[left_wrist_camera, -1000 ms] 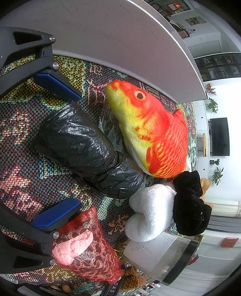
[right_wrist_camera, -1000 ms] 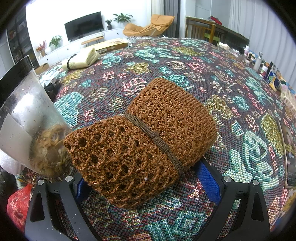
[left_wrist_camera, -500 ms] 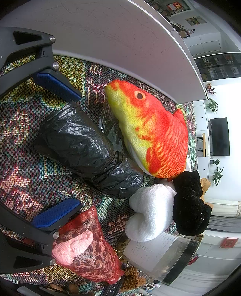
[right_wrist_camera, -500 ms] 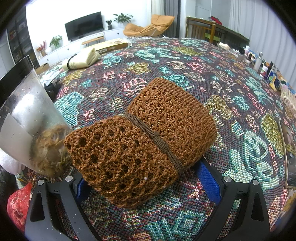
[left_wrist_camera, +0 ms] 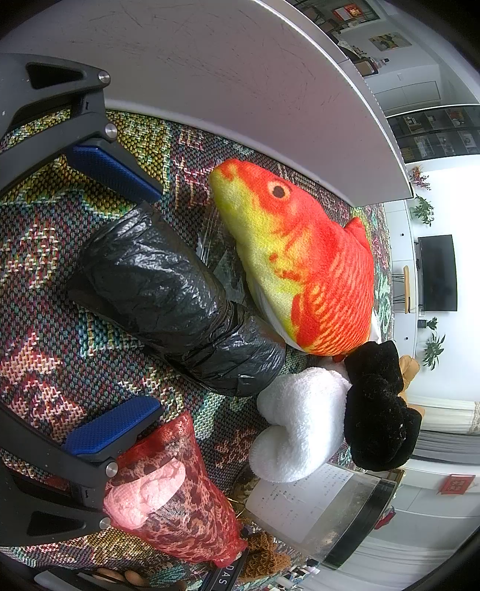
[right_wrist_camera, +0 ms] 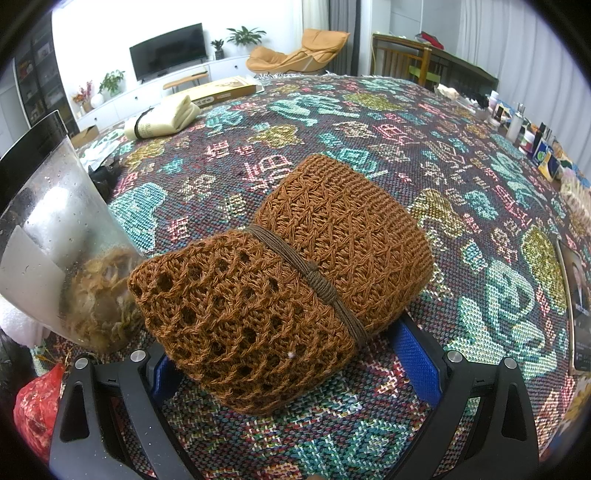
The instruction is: Organize soft objects
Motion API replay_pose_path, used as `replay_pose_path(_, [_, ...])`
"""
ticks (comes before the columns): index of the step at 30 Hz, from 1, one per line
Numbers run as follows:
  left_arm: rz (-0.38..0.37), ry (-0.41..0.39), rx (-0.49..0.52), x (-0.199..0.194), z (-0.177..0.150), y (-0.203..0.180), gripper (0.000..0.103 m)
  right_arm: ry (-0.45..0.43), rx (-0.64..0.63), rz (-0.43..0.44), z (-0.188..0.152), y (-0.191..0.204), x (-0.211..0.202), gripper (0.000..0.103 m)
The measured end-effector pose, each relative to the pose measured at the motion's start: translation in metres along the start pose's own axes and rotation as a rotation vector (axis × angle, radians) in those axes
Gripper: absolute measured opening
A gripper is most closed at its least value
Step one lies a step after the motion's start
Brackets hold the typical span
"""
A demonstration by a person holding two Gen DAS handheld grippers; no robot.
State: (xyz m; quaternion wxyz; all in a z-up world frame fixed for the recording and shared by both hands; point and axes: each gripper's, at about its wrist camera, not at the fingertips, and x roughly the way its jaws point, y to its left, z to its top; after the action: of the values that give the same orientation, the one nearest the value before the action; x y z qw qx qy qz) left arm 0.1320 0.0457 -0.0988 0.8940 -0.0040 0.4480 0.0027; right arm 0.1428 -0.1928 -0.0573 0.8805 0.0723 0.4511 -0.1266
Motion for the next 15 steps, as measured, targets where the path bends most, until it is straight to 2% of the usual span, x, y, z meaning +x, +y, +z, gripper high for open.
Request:
replay_pose_path(7, [-0.003, -0.003, 0.007, -0.015, -0.015, -0.003, 0.103, -0.002, -0.002, 0.016, -0.001, 0.0, -0.001, 0.098])
replay_pose_path(15, [-0.004, -0.003, 0.008, -0.015, -0.015, -0.003, 0.103, -0.001, -0.016, 0.025, -0.003, -0.002, -0.002, 0.098])
